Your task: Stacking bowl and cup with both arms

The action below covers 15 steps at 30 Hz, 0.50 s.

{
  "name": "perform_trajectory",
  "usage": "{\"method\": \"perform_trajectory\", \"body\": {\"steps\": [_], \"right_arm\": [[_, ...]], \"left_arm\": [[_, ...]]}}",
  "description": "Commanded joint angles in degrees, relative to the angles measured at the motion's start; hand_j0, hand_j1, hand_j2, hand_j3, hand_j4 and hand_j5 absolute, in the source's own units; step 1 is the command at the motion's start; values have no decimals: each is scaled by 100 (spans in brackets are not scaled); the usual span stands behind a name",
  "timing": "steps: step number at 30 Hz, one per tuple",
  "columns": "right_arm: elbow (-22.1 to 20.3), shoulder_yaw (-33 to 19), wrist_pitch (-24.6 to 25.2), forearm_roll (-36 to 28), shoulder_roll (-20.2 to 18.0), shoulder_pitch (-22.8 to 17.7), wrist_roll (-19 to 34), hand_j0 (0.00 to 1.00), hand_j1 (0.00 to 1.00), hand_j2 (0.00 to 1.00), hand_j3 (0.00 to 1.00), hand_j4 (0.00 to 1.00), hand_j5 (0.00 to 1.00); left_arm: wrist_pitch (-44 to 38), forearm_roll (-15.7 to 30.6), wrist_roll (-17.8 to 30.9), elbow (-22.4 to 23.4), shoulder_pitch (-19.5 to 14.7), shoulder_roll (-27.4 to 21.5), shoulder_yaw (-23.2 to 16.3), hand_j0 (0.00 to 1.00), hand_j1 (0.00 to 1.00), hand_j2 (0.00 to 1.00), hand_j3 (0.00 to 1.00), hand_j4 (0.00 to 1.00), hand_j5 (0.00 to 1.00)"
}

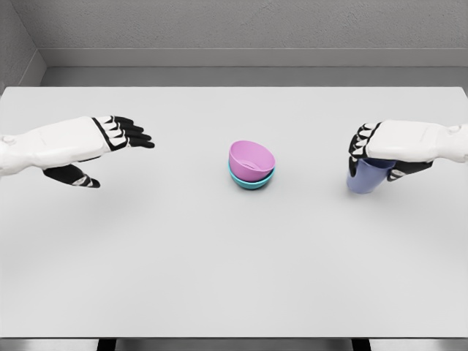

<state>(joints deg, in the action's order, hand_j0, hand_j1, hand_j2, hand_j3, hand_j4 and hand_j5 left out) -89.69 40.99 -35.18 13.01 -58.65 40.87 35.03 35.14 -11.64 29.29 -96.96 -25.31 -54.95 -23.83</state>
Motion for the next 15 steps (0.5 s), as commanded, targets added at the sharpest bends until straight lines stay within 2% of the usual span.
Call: {"method": "perform_trajectory", "body": {"steps": [1, 15], "right_arm": [[-4, -4, 18, -35, 29, 18, -3, 47, 47, 47, 47, 47, 47], [5, -4, 18, -35, 363, 325, -3, 46, 46, 46, 46, 46, 46]], "left_arm": [[-14, 30, -3, 1, 0, 54, 1, 100, 100, 100, 100, 100, 100], [-14, 30, 6, 10, -9, 160, 1, 100, 100, 100, 100, 100, 100]]}}
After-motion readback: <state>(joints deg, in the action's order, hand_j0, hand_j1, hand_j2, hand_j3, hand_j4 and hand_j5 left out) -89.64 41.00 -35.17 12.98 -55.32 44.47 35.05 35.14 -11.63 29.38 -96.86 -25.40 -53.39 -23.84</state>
